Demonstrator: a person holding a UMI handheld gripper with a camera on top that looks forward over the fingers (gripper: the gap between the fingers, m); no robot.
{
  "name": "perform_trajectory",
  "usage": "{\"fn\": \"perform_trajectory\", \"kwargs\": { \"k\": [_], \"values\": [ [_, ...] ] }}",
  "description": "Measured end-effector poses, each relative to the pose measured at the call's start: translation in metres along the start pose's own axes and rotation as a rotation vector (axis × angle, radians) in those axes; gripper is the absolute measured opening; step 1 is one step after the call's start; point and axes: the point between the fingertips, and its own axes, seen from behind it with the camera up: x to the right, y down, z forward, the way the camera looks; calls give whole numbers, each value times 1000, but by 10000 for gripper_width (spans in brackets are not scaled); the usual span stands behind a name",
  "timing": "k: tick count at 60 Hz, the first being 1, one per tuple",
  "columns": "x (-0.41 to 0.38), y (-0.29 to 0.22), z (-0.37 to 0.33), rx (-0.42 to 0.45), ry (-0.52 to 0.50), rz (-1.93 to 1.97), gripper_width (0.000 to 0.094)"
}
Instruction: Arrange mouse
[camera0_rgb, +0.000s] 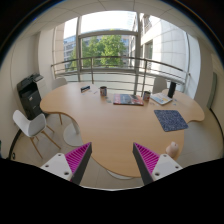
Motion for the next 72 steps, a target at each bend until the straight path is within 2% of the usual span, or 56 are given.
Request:
{"fn": "perform_trajectory", "kwargs": {
  "k": [6,15,26,34,49,66,72],
  "values": [
    [9,10,1,-19,10,15,850],
    [50,52,11,-52,22,38,849],
    [144,115,31,-98,82,63,848],
    [227,141,61,-83,143,66,849],
    [322,146,148,-51,125,96,846],
    [350,126,204,-63,80,139,843],
    [344,121,215,-62,86,113,797]
  ]
}}
